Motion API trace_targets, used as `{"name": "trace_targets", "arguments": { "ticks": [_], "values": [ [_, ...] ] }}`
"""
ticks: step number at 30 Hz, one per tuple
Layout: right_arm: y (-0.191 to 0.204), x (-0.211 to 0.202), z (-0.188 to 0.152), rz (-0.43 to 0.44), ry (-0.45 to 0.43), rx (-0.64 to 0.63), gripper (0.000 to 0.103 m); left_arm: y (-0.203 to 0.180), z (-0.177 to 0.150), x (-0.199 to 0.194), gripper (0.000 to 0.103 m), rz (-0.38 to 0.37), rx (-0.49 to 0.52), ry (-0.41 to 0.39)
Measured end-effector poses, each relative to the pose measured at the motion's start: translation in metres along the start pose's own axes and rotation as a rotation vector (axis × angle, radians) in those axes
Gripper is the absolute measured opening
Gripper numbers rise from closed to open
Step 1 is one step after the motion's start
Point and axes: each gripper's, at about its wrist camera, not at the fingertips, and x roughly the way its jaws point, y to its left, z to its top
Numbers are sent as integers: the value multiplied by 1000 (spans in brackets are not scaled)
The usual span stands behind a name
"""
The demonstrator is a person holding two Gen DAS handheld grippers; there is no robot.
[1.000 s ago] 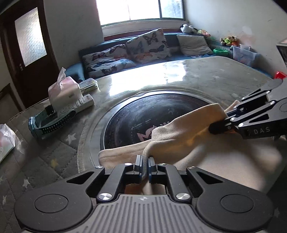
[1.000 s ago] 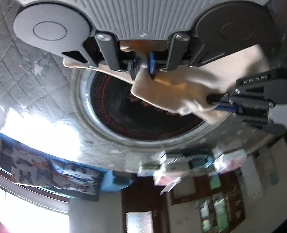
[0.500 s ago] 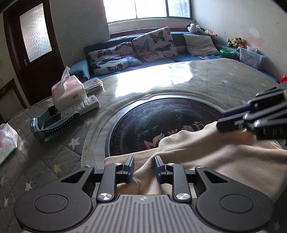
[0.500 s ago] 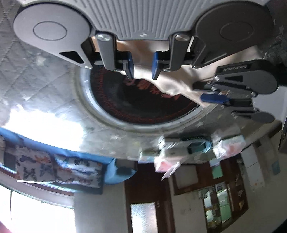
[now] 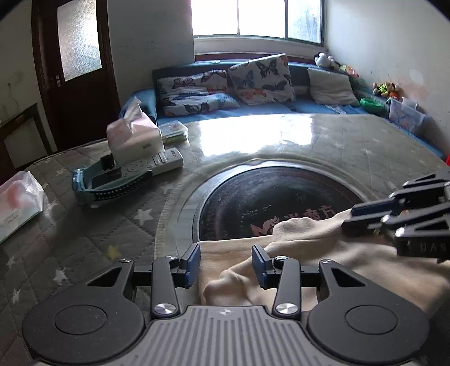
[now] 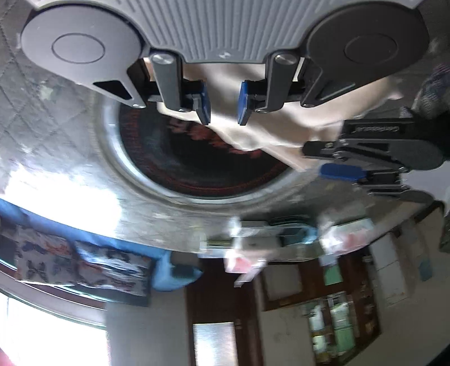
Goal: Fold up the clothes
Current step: 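Lower the folded side onto the garment and open the right gripper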
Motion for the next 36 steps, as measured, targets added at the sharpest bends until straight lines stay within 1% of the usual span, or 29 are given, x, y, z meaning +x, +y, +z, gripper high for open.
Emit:
{"name": "trace_targets", "arguments": {
  "ticks": [5,7,9,14,16,17,19,26,27,29,30,31,32,36],
  "values": [
    [20,12,-3,28,26,-50,20,-6,-16,-30,44,-29,10,-39],
    [26,22,-5,19,50,-63,21,-9,-26,-40,44,-46,12,-40],
    [28,25,-7,13,50,-72,22,-13,-37,-47,43,-46,18,-35],
    [29,13,-8,12,30,-79,22,2,-49,-56,43,-33,-55,-36],
    [28,6,-8,13,20,-81,22,10,-49,-57,42,-40,-101,-31],
    [28,3,-8,14,15,-82,22,13,-47,-55,38,-42,-117,-30],
    [29,-4,-9,18,9,-87,22,19,-43,-51,38,-43,-143,-27],
    [37,-11,-14,36,11,-106,23,21,-33,-27,37,-10,-133,-12],
    [37,-11,-15,38,12,-106,25,21,-33,-23,35,-6,-130,-7],
    [38,-10,-17,41,14,-105,27,21,-33,-18,23,-5,-128,1],
    [39,-9,-18,42,16,-103,27,20,-33,-16,20,-5,-126,2],
    [38,-10,-20,42,18,-103,27,19,-33,-15,12,-1,-120,1],
    [38,-11,-21,42,20,-101,27,17,-33,-14,9,6,-110,-3],
    [29,-22,-29,24,17,-90,27,10,-33,-12,6,48,-66,-18]
  ]
}}
